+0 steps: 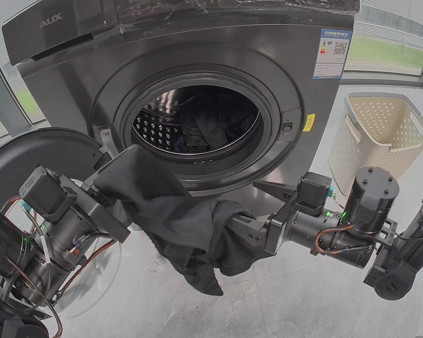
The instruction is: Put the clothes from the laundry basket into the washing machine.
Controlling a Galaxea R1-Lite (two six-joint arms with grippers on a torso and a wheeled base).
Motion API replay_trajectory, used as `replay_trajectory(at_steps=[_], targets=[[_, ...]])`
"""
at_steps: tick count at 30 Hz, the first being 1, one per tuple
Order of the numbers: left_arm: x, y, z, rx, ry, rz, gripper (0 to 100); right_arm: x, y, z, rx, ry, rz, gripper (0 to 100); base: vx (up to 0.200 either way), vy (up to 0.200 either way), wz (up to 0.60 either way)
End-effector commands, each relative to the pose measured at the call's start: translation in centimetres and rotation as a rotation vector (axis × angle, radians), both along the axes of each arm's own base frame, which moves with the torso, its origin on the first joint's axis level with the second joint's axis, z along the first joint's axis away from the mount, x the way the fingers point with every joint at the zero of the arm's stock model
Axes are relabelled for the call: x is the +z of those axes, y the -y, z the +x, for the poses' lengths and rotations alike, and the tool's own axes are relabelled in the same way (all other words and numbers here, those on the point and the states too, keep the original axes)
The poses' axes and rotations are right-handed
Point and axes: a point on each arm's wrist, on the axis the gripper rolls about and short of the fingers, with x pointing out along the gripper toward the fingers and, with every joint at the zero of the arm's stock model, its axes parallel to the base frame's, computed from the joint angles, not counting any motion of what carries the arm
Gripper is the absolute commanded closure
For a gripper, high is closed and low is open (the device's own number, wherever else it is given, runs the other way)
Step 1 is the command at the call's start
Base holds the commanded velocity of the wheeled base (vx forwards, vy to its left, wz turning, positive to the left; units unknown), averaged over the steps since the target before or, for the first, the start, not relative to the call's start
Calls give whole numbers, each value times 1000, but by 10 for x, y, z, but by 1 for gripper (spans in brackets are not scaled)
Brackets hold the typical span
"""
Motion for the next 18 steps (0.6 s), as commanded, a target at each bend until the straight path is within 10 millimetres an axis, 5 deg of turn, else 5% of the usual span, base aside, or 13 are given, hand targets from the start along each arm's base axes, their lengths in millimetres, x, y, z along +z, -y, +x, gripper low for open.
replay_trajectory(at_steps=[1,7,18], targets=[[7,1,3,15,13,-26,100,-47,-10,25,-23,-83,-75,0,0,0,0],[10,2,9,62,2,-42,100,-84,-9,40,-26,-138,-128,0,0,0,0],[16,6,20,135,0,-80,100,-103,1,24,-9,-213,-201,0,0,0,0]])
